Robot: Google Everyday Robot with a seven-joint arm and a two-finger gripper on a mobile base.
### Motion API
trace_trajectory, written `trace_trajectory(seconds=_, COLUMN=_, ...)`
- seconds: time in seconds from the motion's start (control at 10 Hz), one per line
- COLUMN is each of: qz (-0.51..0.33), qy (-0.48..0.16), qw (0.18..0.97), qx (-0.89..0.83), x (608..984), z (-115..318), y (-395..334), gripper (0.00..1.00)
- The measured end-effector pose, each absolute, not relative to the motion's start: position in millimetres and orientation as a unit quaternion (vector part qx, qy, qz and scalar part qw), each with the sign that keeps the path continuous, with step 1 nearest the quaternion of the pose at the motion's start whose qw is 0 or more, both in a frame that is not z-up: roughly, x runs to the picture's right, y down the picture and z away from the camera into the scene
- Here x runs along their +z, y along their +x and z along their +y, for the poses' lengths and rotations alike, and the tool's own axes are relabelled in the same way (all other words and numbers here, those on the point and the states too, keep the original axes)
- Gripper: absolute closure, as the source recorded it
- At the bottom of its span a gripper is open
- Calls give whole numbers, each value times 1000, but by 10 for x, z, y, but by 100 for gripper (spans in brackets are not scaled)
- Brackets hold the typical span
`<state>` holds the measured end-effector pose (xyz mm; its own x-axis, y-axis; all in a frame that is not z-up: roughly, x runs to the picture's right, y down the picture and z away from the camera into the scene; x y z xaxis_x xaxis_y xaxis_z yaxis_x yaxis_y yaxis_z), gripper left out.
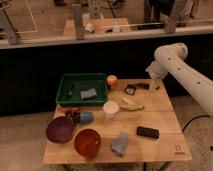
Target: Place brush in table surface
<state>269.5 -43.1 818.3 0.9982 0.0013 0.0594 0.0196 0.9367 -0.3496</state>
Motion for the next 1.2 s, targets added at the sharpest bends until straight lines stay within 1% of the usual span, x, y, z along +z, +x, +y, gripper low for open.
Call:
trace_trajectory(seconds=0.3, qz=-24, qy=-161, qw=987, qx=-10, x=8258, z=-492, y=2734, gripper=20)
trace_trajectory(seconds=0.6, qz=-10, qy=-149, qw=989, qx=-15, x=8647, z=-564, y=2762, gripper=20)
trace_trajectory(seconds=0.9, qz=-17, qy=-154, qw=988, qx=-4, x=9161, z=-381, y=2946, gripper=20)
trace_trajectory(seconds=1.1, qz=-39, qy=-156, qw=987, qx=1, x=9455, z=-292, y=2998, gripper=20)
trace_trajectory(seconds=1.2, qz=-47, qy=-160, qw=986, qx=3, x=9534, z=-269, y=3042, gripper=20)
